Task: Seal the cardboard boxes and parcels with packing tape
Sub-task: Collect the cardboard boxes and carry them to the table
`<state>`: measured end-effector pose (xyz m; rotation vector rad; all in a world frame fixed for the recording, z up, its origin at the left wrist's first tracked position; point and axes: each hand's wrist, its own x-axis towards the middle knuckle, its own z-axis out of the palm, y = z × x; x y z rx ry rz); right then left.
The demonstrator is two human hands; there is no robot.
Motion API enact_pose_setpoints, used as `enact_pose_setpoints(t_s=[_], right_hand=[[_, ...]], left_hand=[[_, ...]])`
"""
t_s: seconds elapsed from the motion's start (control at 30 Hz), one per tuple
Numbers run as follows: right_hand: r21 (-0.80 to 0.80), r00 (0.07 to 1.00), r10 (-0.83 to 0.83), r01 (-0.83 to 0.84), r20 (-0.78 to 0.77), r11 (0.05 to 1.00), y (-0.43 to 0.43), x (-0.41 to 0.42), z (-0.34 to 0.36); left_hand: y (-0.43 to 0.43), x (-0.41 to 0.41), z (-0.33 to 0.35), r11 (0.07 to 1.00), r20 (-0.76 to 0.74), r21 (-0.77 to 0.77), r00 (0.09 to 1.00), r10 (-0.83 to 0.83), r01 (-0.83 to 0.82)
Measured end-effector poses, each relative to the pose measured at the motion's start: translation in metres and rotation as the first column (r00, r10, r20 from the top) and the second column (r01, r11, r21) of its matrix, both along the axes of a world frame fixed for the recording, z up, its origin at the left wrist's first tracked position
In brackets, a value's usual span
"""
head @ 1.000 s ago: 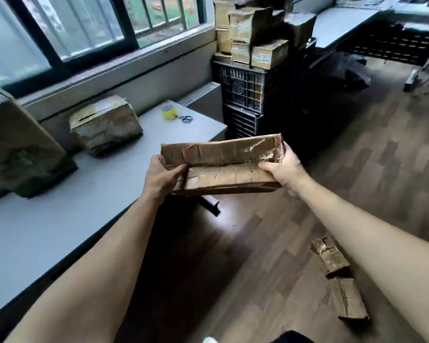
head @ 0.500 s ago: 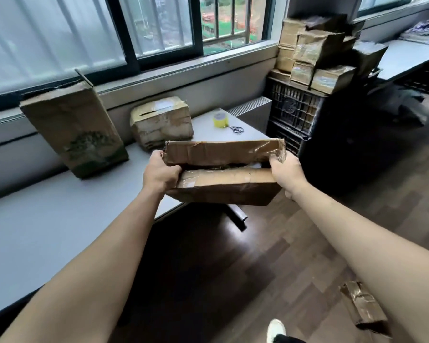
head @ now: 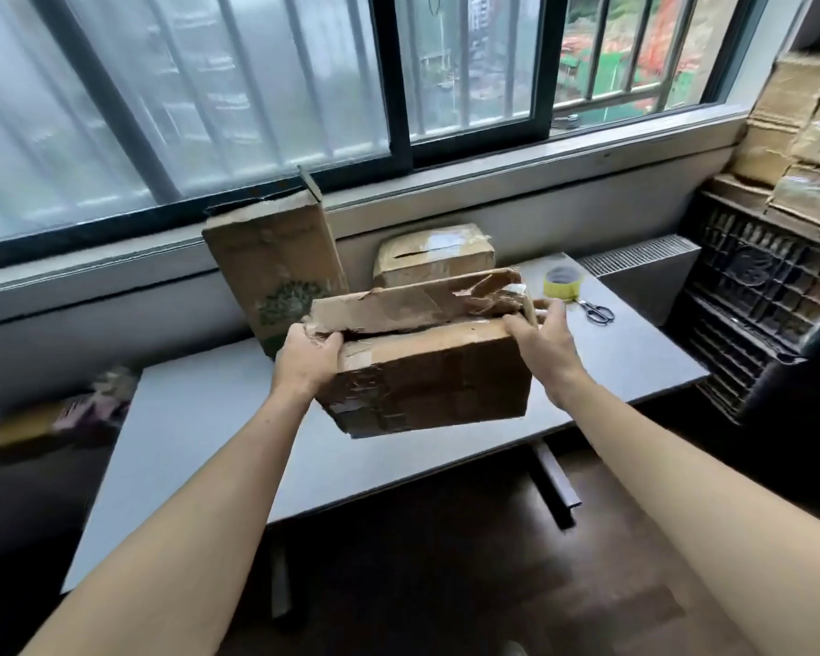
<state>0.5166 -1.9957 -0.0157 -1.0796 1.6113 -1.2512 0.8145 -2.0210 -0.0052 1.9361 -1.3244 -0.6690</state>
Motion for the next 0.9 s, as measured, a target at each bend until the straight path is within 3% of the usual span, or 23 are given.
enact_pose_setpoints(t_s=[0.23, 0.4, 0.53, 0.67, 0.9], right_hand=[[0.005, 0.991, 0.133, -0.133, 0.023, 0.991, -0.089, 0.015, -0.005], [-0.001, 0.981, 0.181, -0.181, 0.063, 0.983, -0.129, 0.022, -0.008], [0.021, 0.989, 0.143, -0.144, 0.042, 0.989, -0.160, 0.023, -0.012], [0.051, 0.997, 0.069, -0.070, 0.024, 0.996, -0.189, 0.023, -0.017], [0.117, 0.995, -0.056, 0.065, -0.080, 0.991, -0.239, 0.026, -0.035]], left_hand=[[-0.053, 0.006, 0.005, 0.991, 0.065, 0.021, 0.990, 0.128, -0.129], [-0.092, 0.010, 0.005, 0.986, 0.029, 0.066, 0.988, 0.153, -0.155], [-0.136, 0.010, -0.006, 0.988, -0.133, 0.128, 0.986, 0.104, -0.087], [-0.178, 0.005, -0.014, 0.987, -0.205, 0.160, 0.979, 0.005, 0.029], [-0.246, 0.006, -0.035, 0.965, -0.191, 0.223, 0.977, -0.096, 0.138]])
